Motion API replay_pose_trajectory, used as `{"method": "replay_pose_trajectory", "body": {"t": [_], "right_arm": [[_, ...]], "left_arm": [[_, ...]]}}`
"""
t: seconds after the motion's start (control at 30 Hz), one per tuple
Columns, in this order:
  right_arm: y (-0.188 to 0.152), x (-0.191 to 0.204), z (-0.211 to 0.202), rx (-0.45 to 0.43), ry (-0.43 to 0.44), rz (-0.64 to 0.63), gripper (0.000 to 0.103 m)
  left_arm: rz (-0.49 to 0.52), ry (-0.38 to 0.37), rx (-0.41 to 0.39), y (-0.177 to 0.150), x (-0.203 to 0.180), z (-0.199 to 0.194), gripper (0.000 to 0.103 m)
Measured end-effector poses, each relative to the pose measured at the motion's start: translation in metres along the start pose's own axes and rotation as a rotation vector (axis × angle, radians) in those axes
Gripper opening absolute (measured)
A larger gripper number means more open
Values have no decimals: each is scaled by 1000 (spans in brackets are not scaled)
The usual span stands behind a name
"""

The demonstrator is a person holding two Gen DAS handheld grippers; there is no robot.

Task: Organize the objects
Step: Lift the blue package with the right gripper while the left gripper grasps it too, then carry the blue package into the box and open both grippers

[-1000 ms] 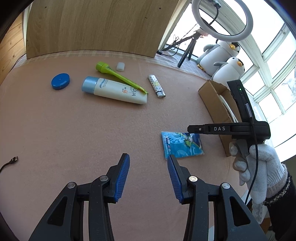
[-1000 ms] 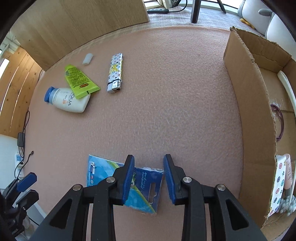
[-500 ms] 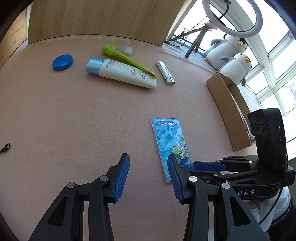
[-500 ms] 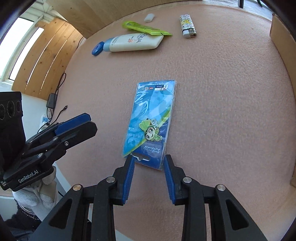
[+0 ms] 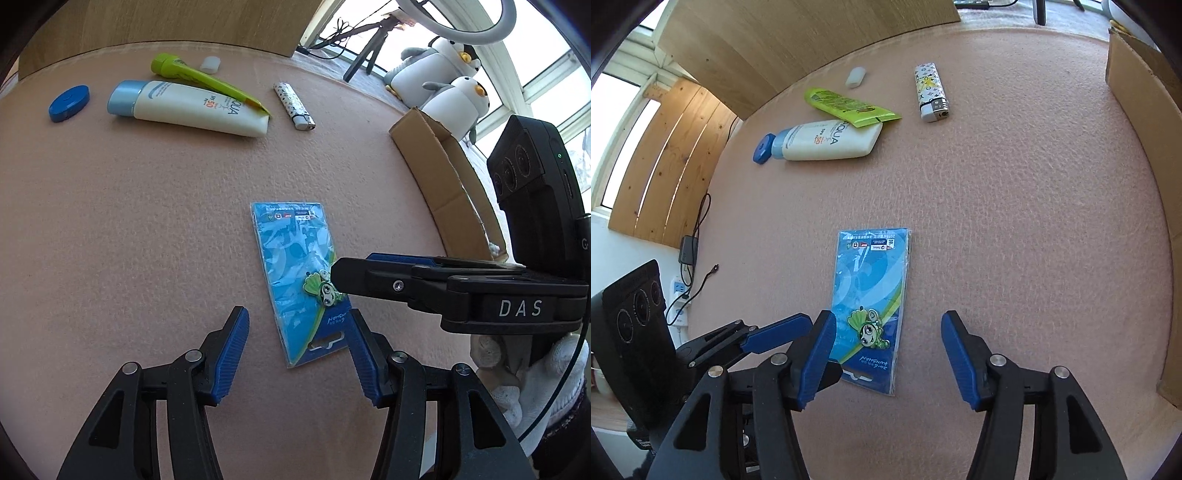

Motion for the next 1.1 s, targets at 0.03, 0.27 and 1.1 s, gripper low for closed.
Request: {"method": "replay_pose_trajectory", "body": {"t": [0.03,0.27,1.1], "right_arm": [[0,0,1,2,-13,-8,56],[0,5,8,28,-55,-59,46],[9,-8,-66,-127,-53,-50,36]], "left_arm": [[2,1,1,1,-1,2,57],[20,-20,1,4,-8,9,56],[132,-61,-98,34,-82,-20,42]]}}
Point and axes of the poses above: each gripper's, at about its wrist camera, not at the fingertips, and z roughly the way its jaws point, x to its left, y to its top, the point moved 5 cm from there along z, roughly the way its jaws point, and after that the axes turned 6 degrees about y, right-handed, at the moved point
